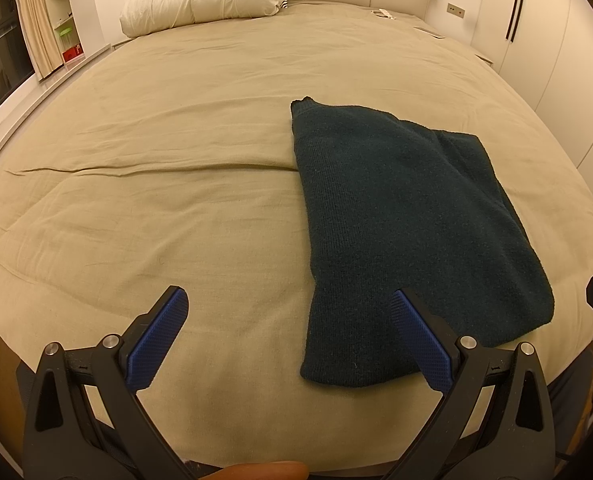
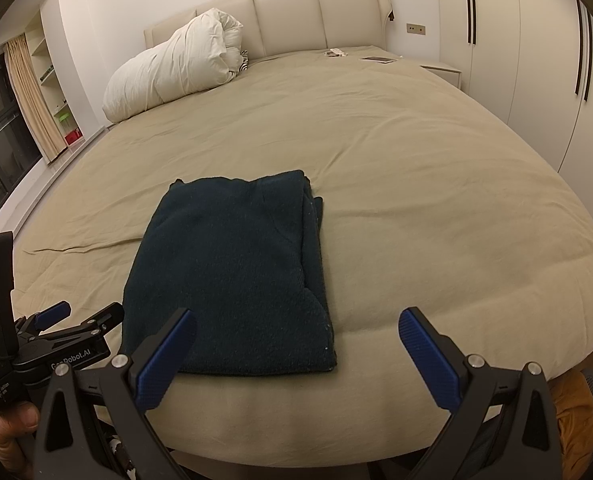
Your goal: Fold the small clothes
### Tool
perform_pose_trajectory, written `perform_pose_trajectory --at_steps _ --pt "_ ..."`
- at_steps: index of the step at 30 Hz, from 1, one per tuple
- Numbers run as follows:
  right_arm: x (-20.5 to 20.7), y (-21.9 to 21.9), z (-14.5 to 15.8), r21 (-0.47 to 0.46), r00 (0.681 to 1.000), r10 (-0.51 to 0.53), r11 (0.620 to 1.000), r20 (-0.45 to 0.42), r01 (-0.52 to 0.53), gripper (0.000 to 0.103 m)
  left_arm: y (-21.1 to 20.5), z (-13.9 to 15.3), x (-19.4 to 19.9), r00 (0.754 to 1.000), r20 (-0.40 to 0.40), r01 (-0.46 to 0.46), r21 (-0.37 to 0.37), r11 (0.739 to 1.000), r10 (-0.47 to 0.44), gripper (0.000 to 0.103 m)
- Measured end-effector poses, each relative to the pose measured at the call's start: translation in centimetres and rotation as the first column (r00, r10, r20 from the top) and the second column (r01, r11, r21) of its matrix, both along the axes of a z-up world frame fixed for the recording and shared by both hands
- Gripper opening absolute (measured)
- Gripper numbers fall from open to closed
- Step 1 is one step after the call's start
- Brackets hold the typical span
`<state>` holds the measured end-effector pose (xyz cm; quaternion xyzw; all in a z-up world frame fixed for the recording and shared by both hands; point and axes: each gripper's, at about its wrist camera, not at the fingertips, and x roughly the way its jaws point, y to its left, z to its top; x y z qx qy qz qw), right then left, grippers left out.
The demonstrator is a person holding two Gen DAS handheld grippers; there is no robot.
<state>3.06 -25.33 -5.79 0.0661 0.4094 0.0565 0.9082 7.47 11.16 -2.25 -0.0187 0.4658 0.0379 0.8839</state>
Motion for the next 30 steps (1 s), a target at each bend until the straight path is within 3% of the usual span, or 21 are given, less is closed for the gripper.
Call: perform_pose_trajectory --at_steps 30 --pt "-0.39 0.21 -0.29 0.001 1.0 0.002 1.0 -0.004 -0.002 0.103 0.12 0.02 0.06 1.0 -0.001 0.003 0.001 1.0 -0.003 0.103"
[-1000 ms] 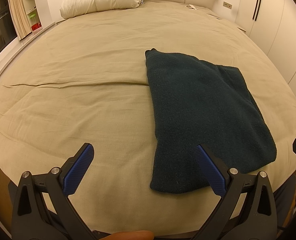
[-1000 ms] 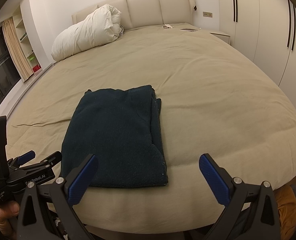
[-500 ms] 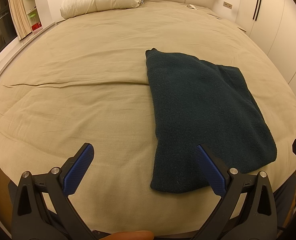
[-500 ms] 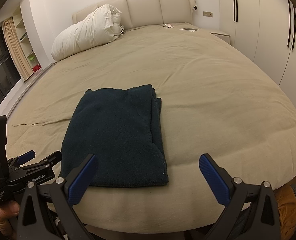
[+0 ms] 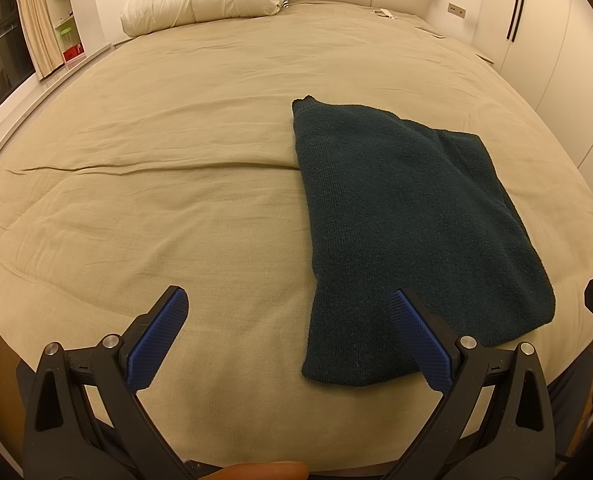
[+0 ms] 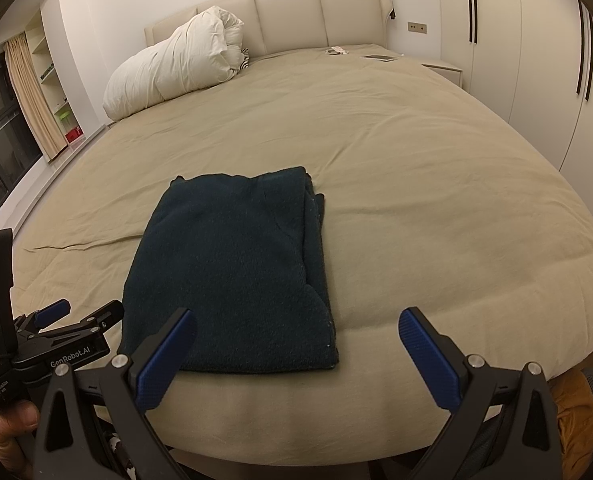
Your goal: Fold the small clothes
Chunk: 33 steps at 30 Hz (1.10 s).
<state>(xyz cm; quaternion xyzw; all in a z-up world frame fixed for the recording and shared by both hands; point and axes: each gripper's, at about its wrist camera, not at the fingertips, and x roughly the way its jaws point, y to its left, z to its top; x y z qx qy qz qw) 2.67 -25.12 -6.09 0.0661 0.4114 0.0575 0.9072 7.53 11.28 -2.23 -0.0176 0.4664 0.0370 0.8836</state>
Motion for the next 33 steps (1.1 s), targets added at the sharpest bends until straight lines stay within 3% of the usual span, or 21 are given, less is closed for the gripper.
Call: perform_pose_trajectory --at_steps 33 --pt "-0.07 0.0 -0.13 0.0 1.0 0.004 1.0 -0.003 -0.004 0.103 0.12 -0.1 -0.13 1.0 -0.004 0.001 -0.001 1.0 -0.001 0.103"
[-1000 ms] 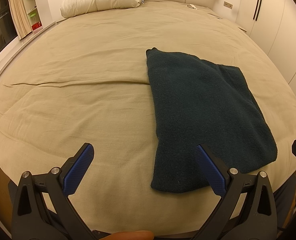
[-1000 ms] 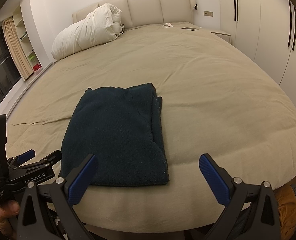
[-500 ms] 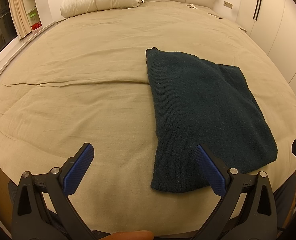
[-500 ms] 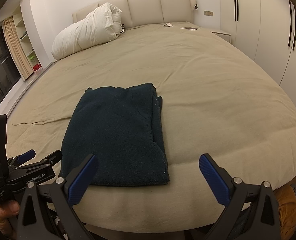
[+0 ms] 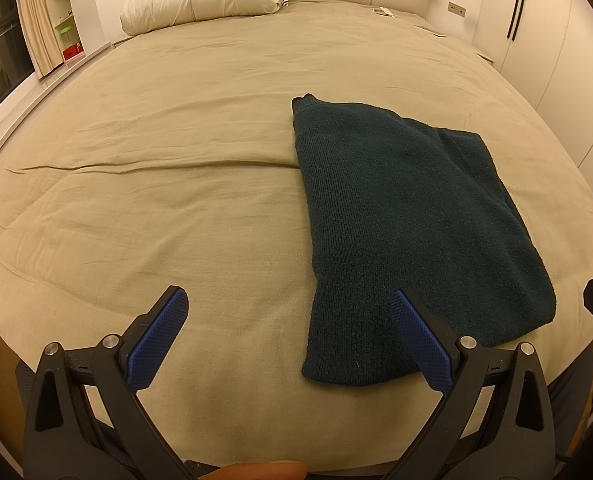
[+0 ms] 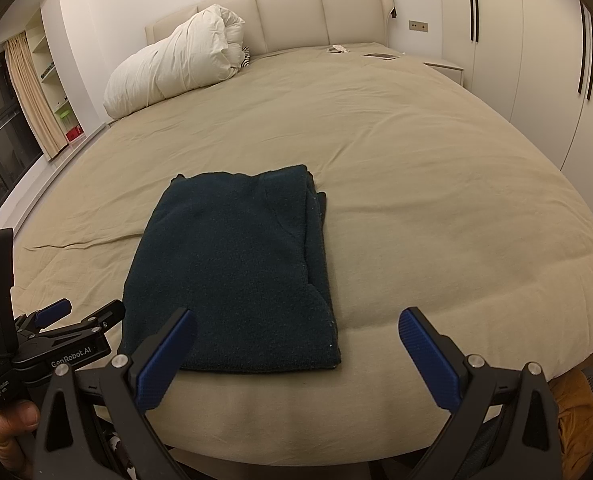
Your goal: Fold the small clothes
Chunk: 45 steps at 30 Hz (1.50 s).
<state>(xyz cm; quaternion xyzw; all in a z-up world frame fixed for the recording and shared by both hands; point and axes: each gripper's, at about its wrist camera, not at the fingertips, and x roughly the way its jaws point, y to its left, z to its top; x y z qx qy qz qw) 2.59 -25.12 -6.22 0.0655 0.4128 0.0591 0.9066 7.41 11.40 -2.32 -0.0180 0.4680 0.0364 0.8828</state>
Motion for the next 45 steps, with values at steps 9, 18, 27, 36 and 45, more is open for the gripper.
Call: perform_pose_trajectory --at_steps 9,18,27,36,45 --pt "0.08 -0.07 0.07 0.0 1.0 0.0 1.0 -0.001 0.0 0.103 0.09 -0.05 -0.16 1.0 -0.001 0.0 -0.001 1.0 0.0 0.103" --pt "-0.03 -0.02 -0.14 0.001 1.0 0.003 1.0 -0.003 -0.003 0.103 0.11 -0.03 -0.08 1.0 -0.001 0.0 -0.001 1.0 0.0 0.103" --pt "0.06 -0.09 -0.1 0.001 1.0 0.003 1.0 -0.004 -0.003 0.103 0.16 -0.13 -0.71 1.0 -0.002 0.002 -0.003 1.0 -0.002 0.103" --pt "0.03 -0.14 -0.18 0.002 1.0 0.004 1.0 -0.005 -0.004 0.103 0.17 -0.15 -0.32 1.0 -0.006 0.008 -0.005 1.0 -0.009 0.103" --pt "-0.07 -0.11 -0.28 0.003 1.0 0.005 1.0 -0.007 -0.005 0.103 0.05 -0.2 -0.3 1.0 -0.009 0.009 -0.003 1.0 -0.009 0.103"
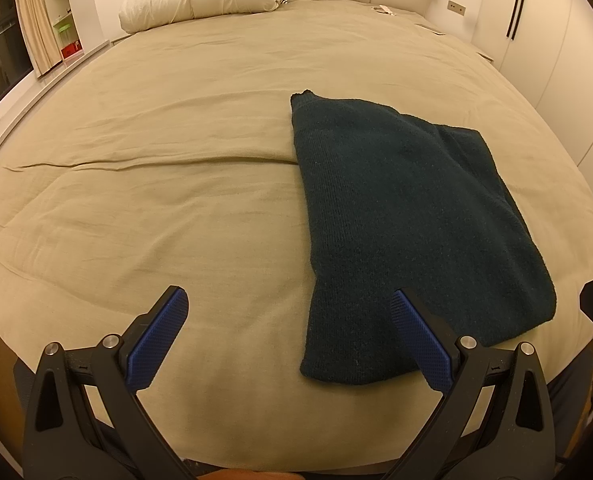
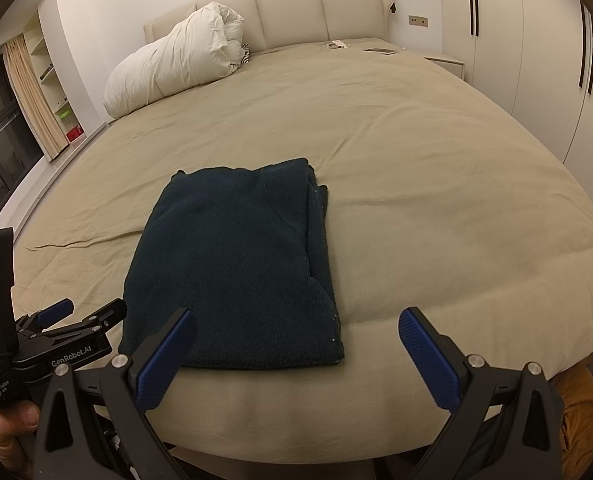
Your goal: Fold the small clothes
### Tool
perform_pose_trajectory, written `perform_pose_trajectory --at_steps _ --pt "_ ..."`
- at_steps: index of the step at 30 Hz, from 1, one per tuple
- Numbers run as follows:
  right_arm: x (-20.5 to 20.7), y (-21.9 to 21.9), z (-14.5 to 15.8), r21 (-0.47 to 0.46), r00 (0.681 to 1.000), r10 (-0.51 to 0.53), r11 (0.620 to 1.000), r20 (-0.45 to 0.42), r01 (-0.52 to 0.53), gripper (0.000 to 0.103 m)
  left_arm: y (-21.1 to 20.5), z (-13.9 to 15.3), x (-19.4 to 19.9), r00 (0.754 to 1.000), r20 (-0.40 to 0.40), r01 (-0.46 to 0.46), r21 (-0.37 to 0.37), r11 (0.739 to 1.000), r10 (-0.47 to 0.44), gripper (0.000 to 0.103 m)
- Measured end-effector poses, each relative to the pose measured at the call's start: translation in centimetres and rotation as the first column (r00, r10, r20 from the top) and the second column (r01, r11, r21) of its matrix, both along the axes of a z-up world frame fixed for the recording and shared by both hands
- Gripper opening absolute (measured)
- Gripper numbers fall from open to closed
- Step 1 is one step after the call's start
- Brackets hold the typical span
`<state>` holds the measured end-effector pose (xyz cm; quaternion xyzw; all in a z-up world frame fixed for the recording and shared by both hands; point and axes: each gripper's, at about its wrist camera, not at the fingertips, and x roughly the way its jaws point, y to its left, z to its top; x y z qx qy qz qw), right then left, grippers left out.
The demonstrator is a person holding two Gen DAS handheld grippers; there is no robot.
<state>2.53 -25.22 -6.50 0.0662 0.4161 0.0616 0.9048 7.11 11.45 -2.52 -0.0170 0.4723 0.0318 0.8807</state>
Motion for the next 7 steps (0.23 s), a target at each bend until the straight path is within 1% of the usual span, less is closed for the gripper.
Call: perform_pose_trajectory --at_steps 7 --pt "-0.54 0.29 -0.43 0.003 1.0 0.0 1.0 -0.004 0.0 0.103 0.15 0.03 -0.01 1.0 0.008 0.006 0.007 1.0 -0.006 0.103"
